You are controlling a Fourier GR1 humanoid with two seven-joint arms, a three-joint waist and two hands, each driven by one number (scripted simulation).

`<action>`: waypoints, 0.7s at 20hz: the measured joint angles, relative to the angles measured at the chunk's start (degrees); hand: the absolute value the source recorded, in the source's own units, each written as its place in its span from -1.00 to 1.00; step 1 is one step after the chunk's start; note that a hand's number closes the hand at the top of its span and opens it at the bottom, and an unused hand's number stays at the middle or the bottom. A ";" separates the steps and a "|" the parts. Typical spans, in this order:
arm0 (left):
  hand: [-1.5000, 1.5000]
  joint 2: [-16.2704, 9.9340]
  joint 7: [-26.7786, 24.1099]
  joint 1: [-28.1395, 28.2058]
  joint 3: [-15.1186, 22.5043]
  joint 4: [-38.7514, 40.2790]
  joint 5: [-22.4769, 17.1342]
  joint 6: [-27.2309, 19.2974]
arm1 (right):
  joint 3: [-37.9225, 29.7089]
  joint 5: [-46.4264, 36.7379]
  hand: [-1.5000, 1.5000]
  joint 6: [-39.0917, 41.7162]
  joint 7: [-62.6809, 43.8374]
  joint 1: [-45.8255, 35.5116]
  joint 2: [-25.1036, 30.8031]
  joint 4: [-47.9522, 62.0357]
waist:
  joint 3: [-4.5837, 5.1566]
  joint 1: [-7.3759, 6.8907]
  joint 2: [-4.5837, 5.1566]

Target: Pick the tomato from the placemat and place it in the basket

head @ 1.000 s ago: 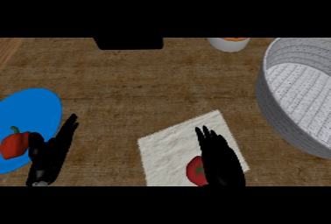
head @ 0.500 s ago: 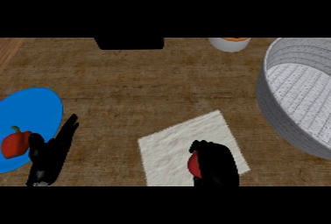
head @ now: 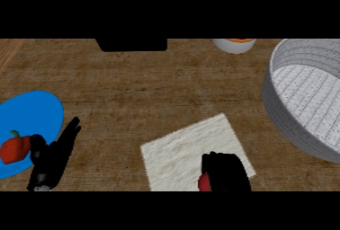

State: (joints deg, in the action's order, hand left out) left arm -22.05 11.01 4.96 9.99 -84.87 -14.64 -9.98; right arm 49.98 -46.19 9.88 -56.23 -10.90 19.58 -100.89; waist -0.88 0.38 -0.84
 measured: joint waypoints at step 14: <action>0.00 0.35 0.47 2.36 -1.20 -1.65 0.59 -0.49 | 1.71 -1.37 1.00 -15.28 14.96 15.29 18.81 -27.26 | -0.09 1.91 0.01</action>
State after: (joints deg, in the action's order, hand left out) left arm -21.70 11.49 7.32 8.79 -86.52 -14.05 -10.47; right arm 51.69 -47.56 -5.41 -41.26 4.38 38.39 -128.14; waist -0.97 2.30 -0.82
